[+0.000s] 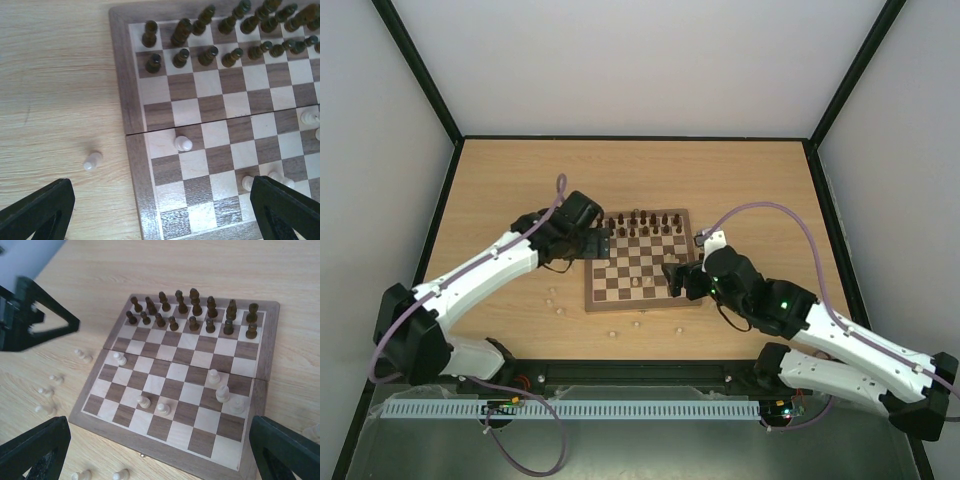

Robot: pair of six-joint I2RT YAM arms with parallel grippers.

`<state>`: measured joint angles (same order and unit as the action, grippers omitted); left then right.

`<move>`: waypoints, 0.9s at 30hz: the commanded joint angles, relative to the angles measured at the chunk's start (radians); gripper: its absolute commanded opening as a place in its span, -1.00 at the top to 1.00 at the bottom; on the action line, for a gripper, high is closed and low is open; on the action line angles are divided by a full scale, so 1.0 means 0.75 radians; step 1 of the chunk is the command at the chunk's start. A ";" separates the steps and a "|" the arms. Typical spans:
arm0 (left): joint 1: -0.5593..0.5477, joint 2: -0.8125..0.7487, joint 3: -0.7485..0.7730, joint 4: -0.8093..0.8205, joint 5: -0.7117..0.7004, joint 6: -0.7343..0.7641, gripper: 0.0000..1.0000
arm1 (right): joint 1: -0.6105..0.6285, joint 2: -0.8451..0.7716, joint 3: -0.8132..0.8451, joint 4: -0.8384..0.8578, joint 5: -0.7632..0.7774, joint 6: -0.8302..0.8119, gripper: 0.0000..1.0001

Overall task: Set up the chess pieces on the board
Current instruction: Pick up the chess piece from the chessboard.

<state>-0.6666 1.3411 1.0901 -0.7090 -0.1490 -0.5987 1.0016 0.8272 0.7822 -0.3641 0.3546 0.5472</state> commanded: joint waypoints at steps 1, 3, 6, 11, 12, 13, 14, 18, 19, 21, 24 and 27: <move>-0.063 0.106 0.083 -0.138 -0.057 -0.038 -0.98 | 0.002 -0.050 -0.032 -0.063 0.029 0.019 -0.97; -0.094 0.150 0.095 -0.158 -0.078 -0.049 -0.98 | 0.002 -0.048 -0.035 -0.055 -0.019 0.011 -0.97; -0.136 0.209 0.089 -0.165 -0.071 -0.070 -0.99 | 0.002 -0.050 -0.038 -0.049 -0.044 0.005 -0.97; -0.161 0.296 0.070 -0.147 -0.083 -0.055 -0.96 | 0.002 -0.046 -0.040 -0.044 -0.039 0.002 -0.98; -0.162 0.309 0.078 -0.138 -0.083 -0.044 -0.90 | 0.002 -0.043 -0.039 -0.043 -0.031 0.003 -0.98; -0.161 0.323 0.087 -0.127 -0.076 -0.027 -0.76 | 0.002 -0.040 -0.037 -0.042 -0.026 0.003 -0.99; -0.160 0.341 0.103 -0.120 -0.075 -0.010 -0.63 | 0.002 -0.035 -0.038 -0.042 -0.017 0.003 -0.99; -0.142 0.434 0.170 -0.116 -0.090 0.051 -0.17 | 0.002 -0.020 -0.041 -0.046 0.022 0.011 -1.00; -0.133 0.455 0.176 -0.105 -0.084 0.069 -0.08 | 0.003 -0.018 -0.041 -0.049 0.032 0.013 -0.99; -0.120 0.483 0.180 -0.076 -0.055 0.105 0.00 | 0.002 -0.011 -0.037 -0.059 0.065 0.022 -0.99; -0.106 0.518 0.196 -0.054 -0.048 0.138 0.08 | 0.003 -0.013 -0.036 -0.071 0.094 0.030 -0.99; -0.091 0.544 0.195 -0.026 -0.026 0.166 0.20 | 0.003 -0.014 -0.037 -0.075 0.112 0.035 -0.99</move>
<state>-0.7498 1.7287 1.2118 -0.7467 -0.1875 -0.5224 1.0016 0.8173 0.7597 -0.3885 0.3824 0.5545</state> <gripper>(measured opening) 0.434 0.994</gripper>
